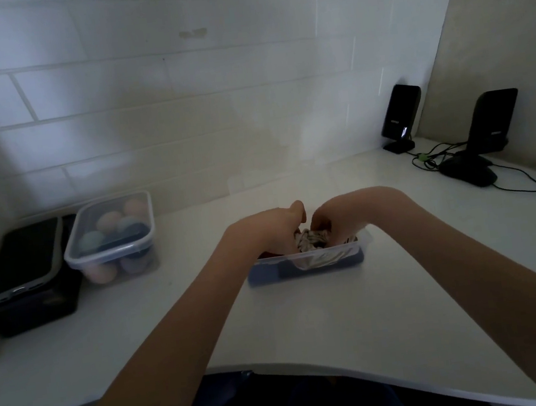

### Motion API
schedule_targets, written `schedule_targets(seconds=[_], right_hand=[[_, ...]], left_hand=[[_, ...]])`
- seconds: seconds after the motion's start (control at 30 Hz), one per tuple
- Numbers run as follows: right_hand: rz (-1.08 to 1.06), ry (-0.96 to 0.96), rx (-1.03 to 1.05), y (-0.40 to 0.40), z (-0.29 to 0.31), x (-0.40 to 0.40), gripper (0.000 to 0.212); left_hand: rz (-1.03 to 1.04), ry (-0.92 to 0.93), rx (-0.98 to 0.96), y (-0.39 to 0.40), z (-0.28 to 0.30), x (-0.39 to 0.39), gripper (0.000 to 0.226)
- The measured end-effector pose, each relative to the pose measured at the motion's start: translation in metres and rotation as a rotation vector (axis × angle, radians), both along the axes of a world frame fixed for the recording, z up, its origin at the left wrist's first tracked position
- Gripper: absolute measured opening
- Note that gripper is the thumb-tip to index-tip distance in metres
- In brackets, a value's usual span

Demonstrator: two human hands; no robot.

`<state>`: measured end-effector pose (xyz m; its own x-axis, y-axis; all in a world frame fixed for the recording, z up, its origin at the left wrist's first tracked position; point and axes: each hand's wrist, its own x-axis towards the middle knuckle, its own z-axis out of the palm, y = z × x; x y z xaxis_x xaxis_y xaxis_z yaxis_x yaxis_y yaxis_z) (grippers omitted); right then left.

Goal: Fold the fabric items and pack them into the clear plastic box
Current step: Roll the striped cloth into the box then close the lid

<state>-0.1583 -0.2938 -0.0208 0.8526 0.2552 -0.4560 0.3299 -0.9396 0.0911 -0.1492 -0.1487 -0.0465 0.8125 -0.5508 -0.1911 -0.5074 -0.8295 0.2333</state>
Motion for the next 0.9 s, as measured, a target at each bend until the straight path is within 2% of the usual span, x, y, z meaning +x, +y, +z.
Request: schedule_targets(seconds=[0.13, 0.3, 0.5, 0.57, 0.63, 0.77, 0.83, 0.9], right_hand=[[0.015, -0.060, 0.006, -0.001, -0.005, -0.001, 0.036], [0.029, -0.225, 0.134, -0.015, -0.015, -0.008, 0.030], [0.010, -0.214, 0.210, -0.015, -0.003, -0.017, 0.040], [0.024, -0.327, 0.121, -0.016, 0.006, -0.024, 0.045], [0.033, -0.435, -0.062, -0.019, 0.013, -0.029, 0.047], [-0.094, -0.355, -0.230, -0.011, 0.014, -0.029, 0.037], [-0.136, -0.250, -0.231, -0.006, 0.012, -0.024, 0.035], [-0.189, -0.075, -0.149, -0.005, 0.014, -0.021, 0.040]], left_hand=[[-0.006, -0.019, 0.028, -0.001, -0.003, 0.002, 0.071], [-0.003, 0.007, 0.022, -0.001, -0.002, 0.001, 0.075], [0.005, 0.017, -0.025, -0.001, 0.002, -0.002, 0.074], [0.006, 0.014, -0.042, 0.000, 0.002, -0.002, 0.072], [0.009, 0.013, -0.041, 0.000, 0.001, -0.001, 0.072], [0.013, 0.019, -0.046, -0.002, 0.000, 0.001, 0.071], [0.012, 0.026, -0.064, 0.000, 0.000, 0.000, 0.071], [0.008, 0.028, -0.076, 0.001, 0.000, 0.000, 0.069]])
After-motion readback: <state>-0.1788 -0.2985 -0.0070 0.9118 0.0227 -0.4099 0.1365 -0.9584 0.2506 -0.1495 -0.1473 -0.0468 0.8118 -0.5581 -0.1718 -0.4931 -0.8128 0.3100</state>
